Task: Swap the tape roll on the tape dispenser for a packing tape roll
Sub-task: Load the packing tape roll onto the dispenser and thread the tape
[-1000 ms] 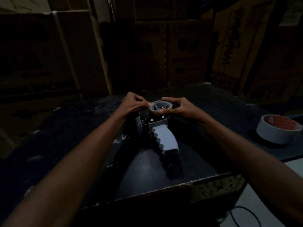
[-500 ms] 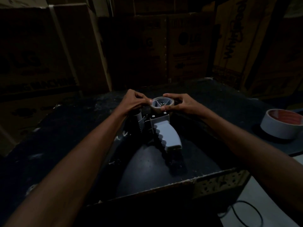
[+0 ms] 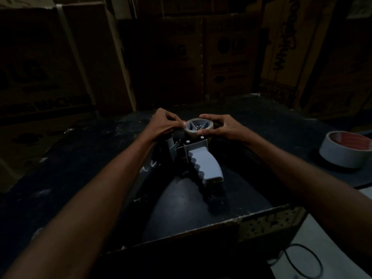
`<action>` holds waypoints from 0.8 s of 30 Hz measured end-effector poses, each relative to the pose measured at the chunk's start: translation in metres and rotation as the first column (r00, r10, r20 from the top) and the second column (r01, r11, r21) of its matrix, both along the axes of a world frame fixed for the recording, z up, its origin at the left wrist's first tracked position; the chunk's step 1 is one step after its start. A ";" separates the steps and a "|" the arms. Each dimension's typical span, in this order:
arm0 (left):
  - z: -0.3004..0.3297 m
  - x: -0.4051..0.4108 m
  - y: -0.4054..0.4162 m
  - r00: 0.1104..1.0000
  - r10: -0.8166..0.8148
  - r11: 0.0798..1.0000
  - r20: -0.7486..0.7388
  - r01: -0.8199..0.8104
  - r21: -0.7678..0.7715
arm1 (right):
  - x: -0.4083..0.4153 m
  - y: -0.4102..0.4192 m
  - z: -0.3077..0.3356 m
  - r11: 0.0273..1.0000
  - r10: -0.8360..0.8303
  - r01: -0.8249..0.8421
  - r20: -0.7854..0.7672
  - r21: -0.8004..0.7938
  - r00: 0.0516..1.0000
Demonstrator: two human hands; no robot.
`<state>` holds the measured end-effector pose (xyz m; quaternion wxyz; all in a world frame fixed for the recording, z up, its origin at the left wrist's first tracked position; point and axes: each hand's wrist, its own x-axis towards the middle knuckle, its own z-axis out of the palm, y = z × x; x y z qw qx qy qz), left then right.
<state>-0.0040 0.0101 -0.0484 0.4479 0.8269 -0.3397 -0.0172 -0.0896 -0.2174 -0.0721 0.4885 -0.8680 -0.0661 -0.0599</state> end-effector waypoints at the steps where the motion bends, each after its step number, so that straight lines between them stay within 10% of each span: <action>1: -0.001 -0.001 0.000 1.000 0.009 1.000 -0.002 -0.009 -0.010 | -0.001 0.001 0.000 1.000 -0.005 0.005 0.003 0.009 1.000; 24: -0.001 -0.007 0.001 0.998 0.041 0.999 0.040 -0.041 -0.001 | -0.009 0.005 -0.001 0.999 -0.032 0.032 0.001 0.031 0.999</action>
